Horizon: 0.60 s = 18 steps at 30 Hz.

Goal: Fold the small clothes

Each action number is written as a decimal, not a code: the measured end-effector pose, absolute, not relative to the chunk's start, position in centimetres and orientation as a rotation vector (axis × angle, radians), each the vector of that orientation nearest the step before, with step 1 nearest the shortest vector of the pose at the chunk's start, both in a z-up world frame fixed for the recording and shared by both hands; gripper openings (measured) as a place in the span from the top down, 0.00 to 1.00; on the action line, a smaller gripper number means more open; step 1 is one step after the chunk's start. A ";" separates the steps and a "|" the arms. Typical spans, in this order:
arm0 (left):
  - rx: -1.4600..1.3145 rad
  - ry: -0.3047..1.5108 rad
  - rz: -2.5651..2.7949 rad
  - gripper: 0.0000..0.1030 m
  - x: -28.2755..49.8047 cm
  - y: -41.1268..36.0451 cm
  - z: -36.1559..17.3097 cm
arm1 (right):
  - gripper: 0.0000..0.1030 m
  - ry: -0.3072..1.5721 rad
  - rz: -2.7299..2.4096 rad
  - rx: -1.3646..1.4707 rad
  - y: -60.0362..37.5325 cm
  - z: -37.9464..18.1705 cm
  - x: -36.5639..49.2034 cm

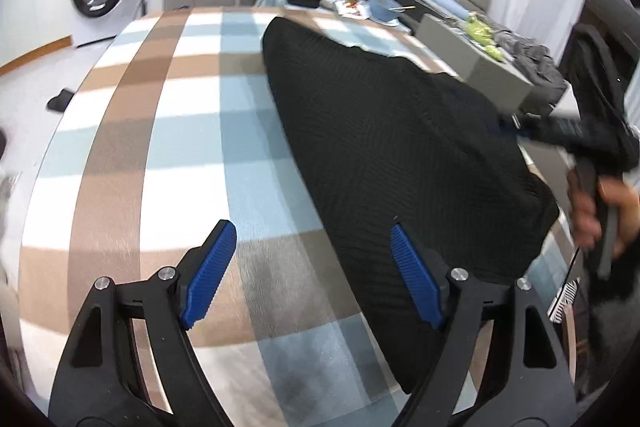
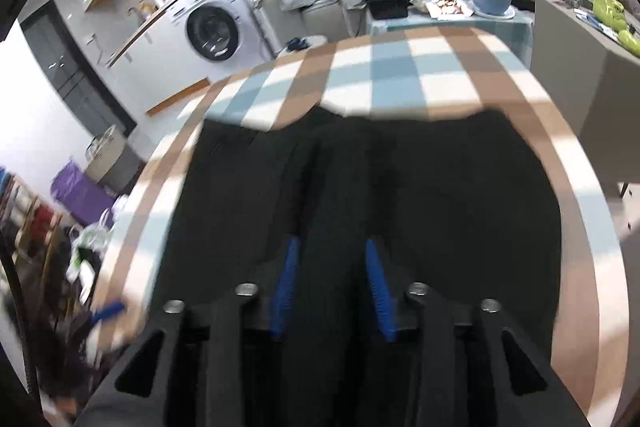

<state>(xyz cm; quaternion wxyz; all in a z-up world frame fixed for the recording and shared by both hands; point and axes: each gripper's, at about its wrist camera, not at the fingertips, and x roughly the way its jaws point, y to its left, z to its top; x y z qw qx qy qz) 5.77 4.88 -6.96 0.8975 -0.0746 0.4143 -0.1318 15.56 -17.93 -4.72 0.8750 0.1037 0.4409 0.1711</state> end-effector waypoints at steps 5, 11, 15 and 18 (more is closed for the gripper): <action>-0.180 0.875 -0.346 0.25 5.8 4.6 -6.4 | 0.60 0.950 0.408 0.216 -16.2 -6.0 10.5; -0.213 0.879 -0.328 0.25 5.8 3.7 -7.4 | 0.62 1.053 0.541 0.233 -15.5 -8.0 7.7; -0.218 0.867 -0.275 0.25 5.7 3.5 -7.8 | 0.62 1.107 0.591 0.158 -14.7 -9.2 7.5; -0.225 0.876 -0.214 0.25 5.8 3.5 -8.2 | 0.84 1.064 0.658 0.134 -14.8 -9.1 6.8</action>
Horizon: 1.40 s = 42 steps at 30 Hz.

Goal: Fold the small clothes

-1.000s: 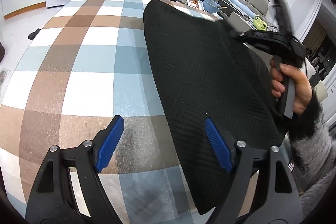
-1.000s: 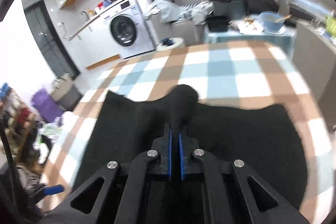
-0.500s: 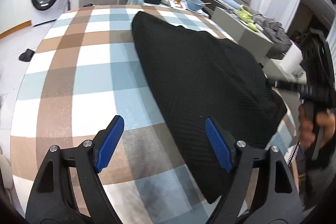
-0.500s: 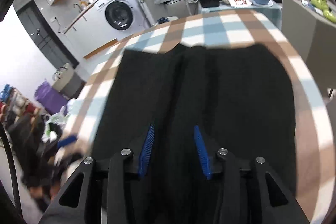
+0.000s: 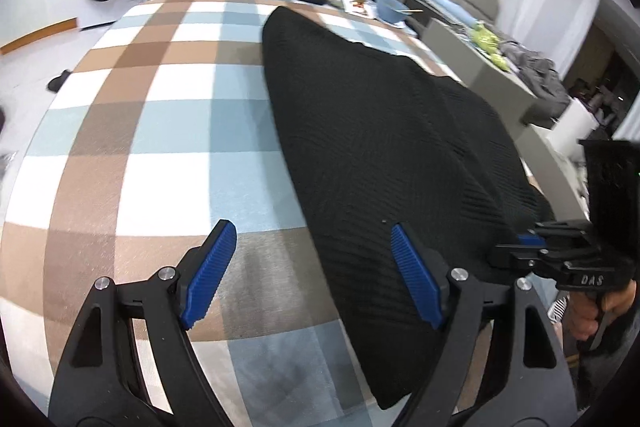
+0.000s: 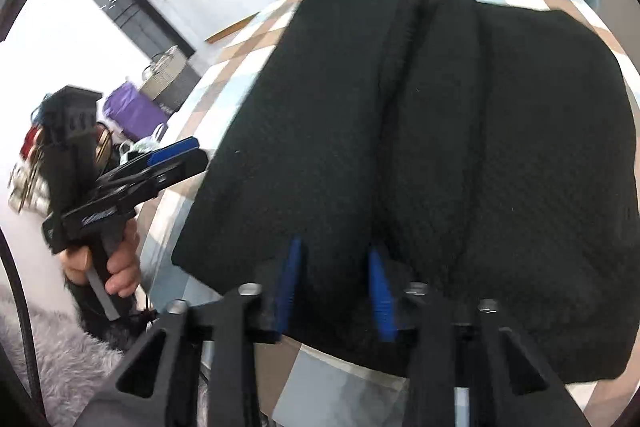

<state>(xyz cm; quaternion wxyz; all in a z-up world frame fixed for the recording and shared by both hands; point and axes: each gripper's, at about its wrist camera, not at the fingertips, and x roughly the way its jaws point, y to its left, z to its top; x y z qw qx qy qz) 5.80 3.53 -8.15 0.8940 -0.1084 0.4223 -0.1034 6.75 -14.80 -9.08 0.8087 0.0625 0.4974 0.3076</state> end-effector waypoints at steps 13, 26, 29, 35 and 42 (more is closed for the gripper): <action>-0.243 0.882 -0.174 0.25 7.0 2.1 -8.4 | 0.58 0.992 0.689 0.246 -17.3 -8.5 7.8; -0.195 0.883 -0.125 0.25 7.5 2.9 -8.7 | 0.92 0.868 0.580 0.296 -14.8 -7.0 14.2; -0.196 0.889 -0.150 0.25 7.6 2.9 -8.9 | 0.92 0.818 0.490 0.237 -15.6 -5.7 12.4; -0.203 0.908 -0.154 0.25 7.6 2.7 -9.5 | 0.89 0.987 0.460 0.248 -15.4 -8.9 14.2; -0.181 0.909 -0.172 0.25 7.2 2.3 -9.3 | 0.70 1.049 0.641 0.295 -15.7 -8.5 9.6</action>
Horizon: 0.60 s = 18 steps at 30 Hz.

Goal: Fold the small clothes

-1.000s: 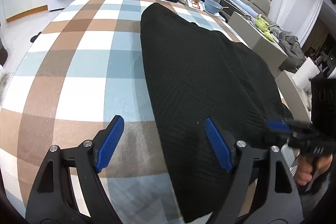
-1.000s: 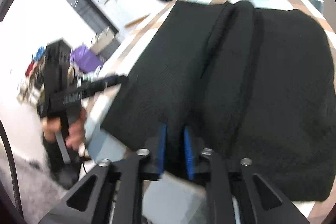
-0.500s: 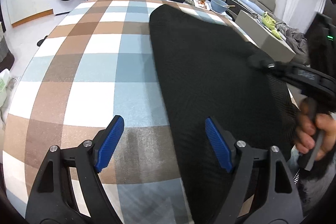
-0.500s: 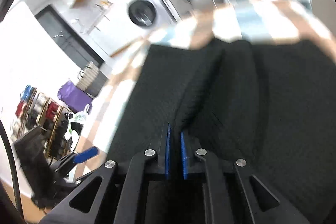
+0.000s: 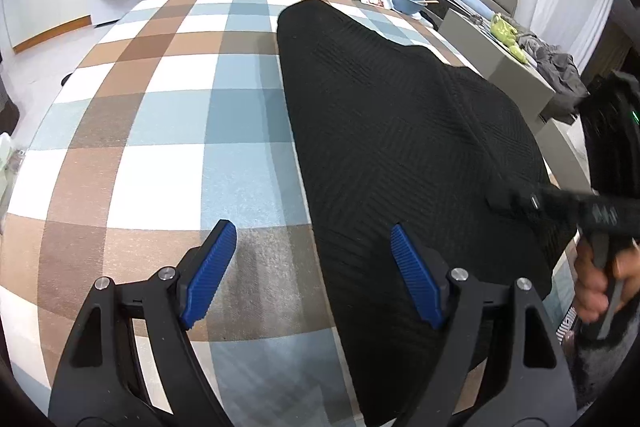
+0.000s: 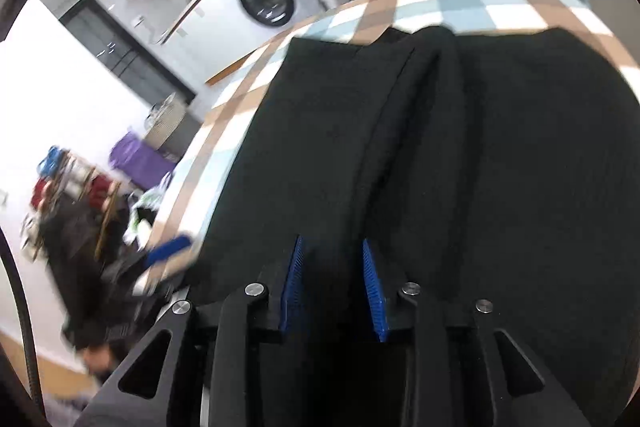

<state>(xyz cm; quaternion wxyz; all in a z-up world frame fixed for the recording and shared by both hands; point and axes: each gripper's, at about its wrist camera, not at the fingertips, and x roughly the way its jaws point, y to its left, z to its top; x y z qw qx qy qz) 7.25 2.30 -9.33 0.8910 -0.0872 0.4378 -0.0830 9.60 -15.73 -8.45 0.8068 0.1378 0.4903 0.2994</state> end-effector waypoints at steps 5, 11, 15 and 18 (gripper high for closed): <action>-0.190 0.920 -0.188 0.25 7.2 2.0 -9.4 | 0.93 0.877 0.641 0.219 -16.0 -7.2 5.1; -0.198 0.923 -0.177 0.25 7.2 2.3 -9.5 | 0.89 0.963 0.556 0.146 -15.8 -8.5 4.9; -0.205 0.914 -0.168 0.25 7.2 2.6 -9.5 | 0.75 0.907 0.552 0.225 -17.8 -7.4 5.6; -0.224 0.929 -0.176 0.25 7.5 2.7 -9.8 | 0.67 0.931 0.464 0.263 -19.6 -7.9 7.3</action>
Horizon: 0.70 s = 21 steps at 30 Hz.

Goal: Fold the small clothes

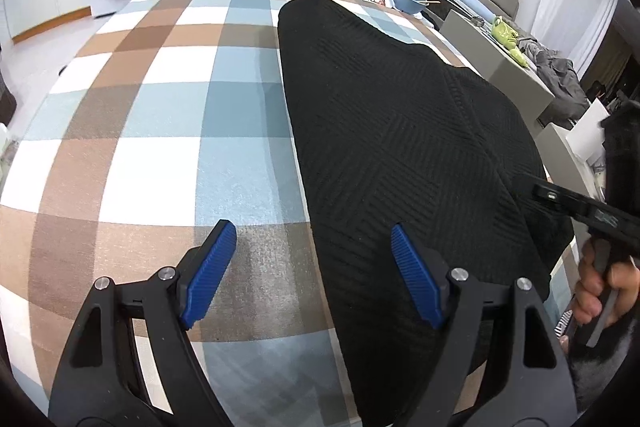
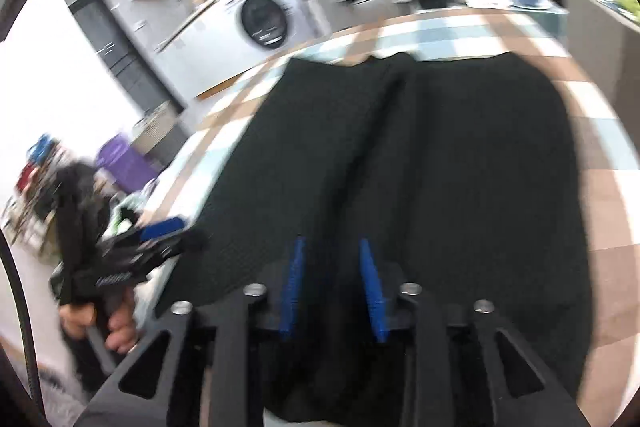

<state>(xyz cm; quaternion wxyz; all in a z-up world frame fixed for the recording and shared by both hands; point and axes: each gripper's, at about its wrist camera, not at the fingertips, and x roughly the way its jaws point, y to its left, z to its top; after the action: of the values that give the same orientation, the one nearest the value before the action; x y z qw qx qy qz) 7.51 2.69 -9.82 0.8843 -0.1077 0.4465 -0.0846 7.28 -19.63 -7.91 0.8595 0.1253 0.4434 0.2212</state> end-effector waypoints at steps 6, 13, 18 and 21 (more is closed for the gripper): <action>-0.216 0.928 -0.172 0.25 7.8 2.6 -10.0 | 0.67 0.964 0.491 0.352 -20.9 -9.6 11.6; -0.222 0.929 -0.171 0.25 8.2 2.7 -10.0 | 0.93 0.984 0.468 0.309 -18.9 -9.2 15.2; -0.254 0.928 -0.173 0.25 8.5 3.2 -9.8 | 0.96 0.797 0.490 0.264 -20.7 -5.2 12.1; -0.281 0.935 -0.179 0.25 9.1 3.1 -10.0 | 0.95 0.808 0.383 0.214 -21.7 -5.9 12.6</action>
<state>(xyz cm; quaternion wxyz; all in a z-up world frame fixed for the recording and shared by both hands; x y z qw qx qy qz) 9.11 3.10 -9.98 0.8794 -0.1346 0.4486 -0.0861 12.59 -21.74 -5.87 0.8963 0.1032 0.3897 0.1848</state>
